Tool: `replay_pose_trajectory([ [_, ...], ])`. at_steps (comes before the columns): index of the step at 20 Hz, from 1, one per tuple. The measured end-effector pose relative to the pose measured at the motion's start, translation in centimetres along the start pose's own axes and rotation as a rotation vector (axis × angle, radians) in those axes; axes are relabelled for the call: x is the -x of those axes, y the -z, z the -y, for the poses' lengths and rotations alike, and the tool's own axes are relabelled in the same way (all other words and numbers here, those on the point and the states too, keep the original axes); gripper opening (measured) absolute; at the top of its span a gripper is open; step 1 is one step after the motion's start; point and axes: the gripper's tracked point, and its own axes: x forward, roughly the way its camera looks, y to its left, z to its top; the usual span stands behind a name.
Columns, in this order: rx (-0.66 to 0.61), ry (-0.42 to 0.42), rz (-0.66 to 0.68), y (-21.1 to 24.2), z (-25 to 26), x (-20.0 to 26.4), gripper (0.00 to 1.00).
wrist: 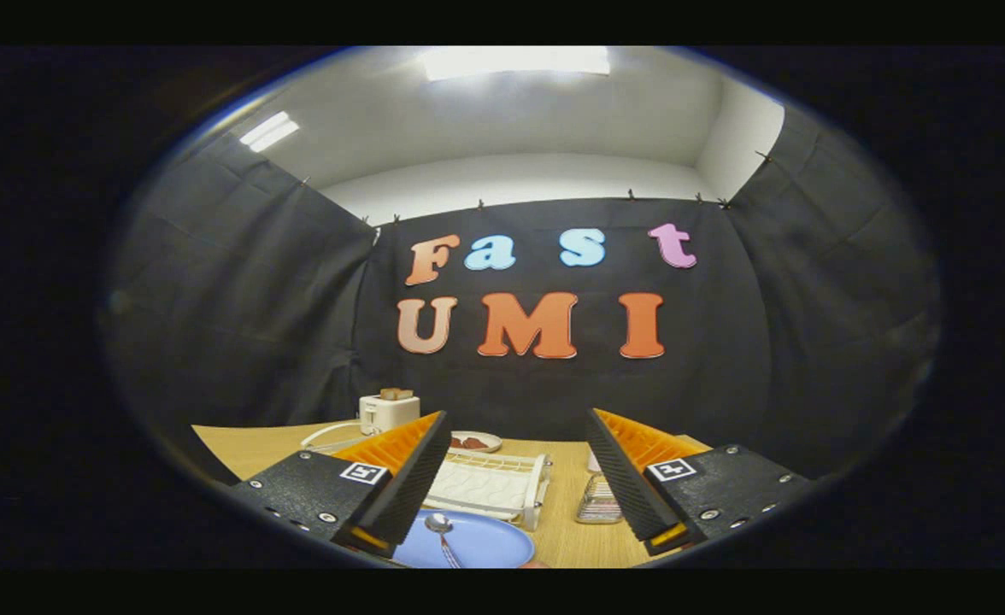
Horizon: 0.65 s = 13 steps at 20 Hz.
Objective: Take the plate from the dish rack, then take the spoon from the basket and place it into the plate.
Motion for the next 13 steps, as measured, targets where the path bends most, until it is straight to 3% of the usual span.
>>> replay_pose_trajectory([
  [13,0.050,0.009,-0.008,0.02,0.01,-0.78,0.96],
])
